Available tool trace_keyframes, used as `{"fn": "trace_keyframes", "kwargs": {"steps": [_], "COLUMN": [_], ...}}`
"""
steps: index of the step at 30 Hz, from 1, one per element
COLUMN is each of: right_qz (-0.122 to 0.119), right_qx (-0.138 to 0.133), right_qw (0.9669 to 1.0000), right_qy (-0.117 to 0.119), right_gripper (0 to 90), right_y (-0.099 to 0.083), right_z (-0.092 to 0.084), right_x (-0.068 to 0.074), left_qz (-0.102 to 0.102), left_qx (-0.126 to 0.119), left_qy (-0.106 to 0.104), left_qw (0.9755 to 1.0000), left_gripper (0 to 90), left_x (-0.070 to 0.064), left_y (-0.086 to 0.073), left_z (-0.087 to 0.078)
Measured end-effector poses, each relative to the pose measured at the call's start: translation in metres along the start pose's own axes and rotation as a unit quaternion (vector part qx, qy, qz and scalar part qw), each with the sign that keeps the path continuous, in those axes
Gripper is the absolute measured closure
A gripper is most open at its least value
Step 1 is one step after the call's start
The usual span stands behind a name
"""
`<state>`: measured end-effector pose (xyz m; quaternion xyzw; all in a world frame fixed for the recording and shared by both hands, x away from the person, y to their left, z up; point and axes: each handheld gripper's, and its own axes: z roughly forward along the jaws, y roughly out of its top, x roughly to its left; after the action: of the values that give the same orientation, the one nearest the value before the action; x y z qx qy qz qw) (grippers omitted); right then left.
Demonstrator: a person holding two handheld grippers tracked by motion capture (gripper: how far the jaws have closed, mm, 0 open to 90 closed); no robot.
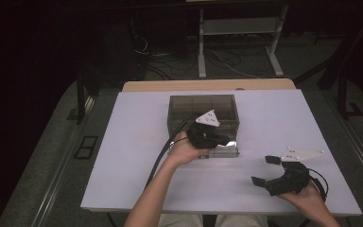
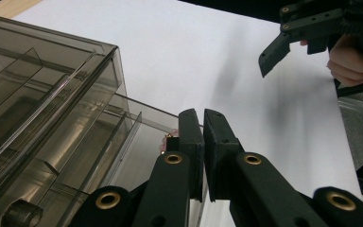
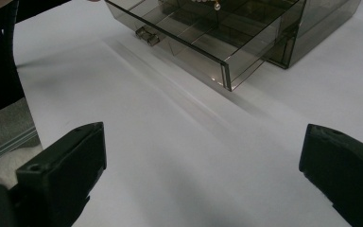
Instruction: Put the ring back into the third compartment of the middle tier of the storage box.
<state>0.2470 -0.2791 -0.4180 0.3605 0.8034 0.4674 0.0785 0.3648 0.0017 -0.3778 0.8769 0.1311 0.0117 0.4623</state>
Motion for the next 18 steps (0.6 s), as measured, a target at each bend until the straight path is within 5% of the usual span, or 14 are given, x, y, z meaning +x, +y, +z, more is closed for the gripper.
{"fn": "trace_keyframes", "kwargs": {"steps": [18], "right_qz": [-0.001], "right_qx": [0.003], "right_qw": [1.0], "right_qy": [0.001], "right_gripper": [0.9], "right_y": [0.0], "right_z": [0.001], "right_x": [0.0], "left_qz": [-0.005], "left_qx": [0.019], "left_qy": [0.003], "left_qw": [0.9998], "left_gripper": [86.1], "left_x": [0.009], "left_y": [-0.006], "left_z": [0.013]}}
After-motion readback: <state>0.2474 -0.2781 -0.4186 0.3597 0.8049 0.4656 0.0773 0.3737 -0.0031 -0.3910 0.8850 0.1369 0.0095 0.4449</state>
